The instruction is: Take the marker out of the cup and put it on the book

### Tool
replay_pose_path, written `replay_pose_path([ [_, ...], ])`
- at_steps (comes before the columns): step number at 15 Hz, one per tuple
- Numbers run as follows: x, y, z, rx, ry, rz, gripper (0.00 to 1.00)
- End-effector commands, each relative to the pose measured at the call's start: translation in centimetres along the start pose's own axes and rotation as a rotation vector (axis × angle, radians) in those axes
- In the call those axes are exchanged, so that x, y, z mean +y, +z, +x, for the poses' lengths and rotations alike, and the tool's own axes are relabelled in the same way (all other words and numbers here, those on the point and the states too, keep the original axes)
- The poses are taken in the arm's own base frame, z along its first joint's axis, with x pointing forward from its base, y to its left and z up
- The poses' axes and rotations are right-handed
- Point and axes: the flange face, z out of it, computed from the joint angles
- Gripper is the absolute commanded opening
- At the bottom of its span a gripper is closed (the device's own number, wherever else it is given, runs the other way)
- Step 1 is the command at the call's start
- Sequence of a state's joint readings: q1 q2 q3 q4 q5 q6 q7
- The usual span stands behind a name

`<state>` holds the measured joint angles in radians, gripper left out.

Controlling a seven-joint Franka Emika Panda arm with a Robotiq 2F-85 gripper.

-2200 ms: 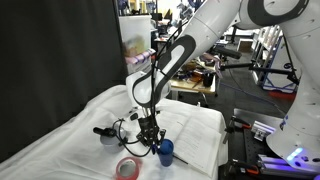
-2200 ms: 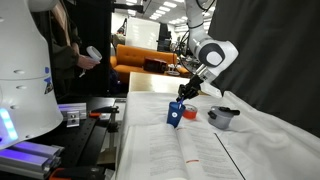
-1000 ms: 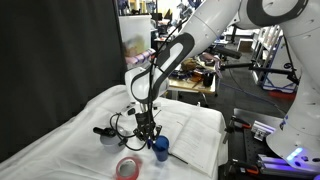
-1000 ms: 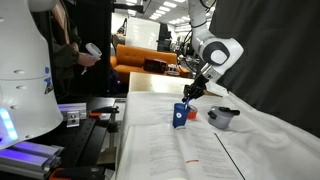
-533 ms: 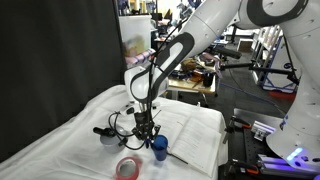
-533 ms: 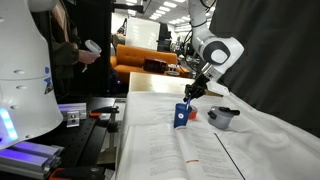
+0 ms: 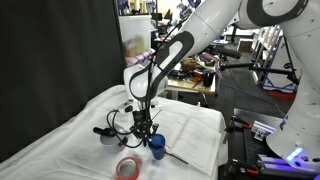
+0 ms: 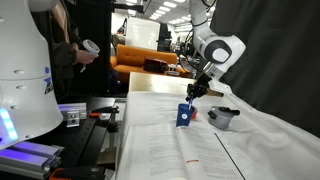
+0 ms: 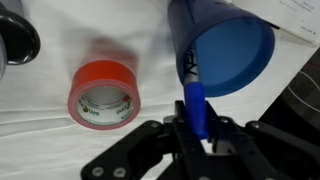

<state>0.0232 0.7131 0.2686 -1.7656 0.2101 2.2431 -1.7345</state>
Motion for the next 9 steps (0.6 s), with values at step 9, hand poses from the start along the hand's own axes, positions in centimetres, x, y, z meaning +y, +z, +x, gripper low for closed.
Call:
replay_pose_path([
  [9,-2.5,-2.3,-2.4,-0.088,0.108,0.001,0.05],
])
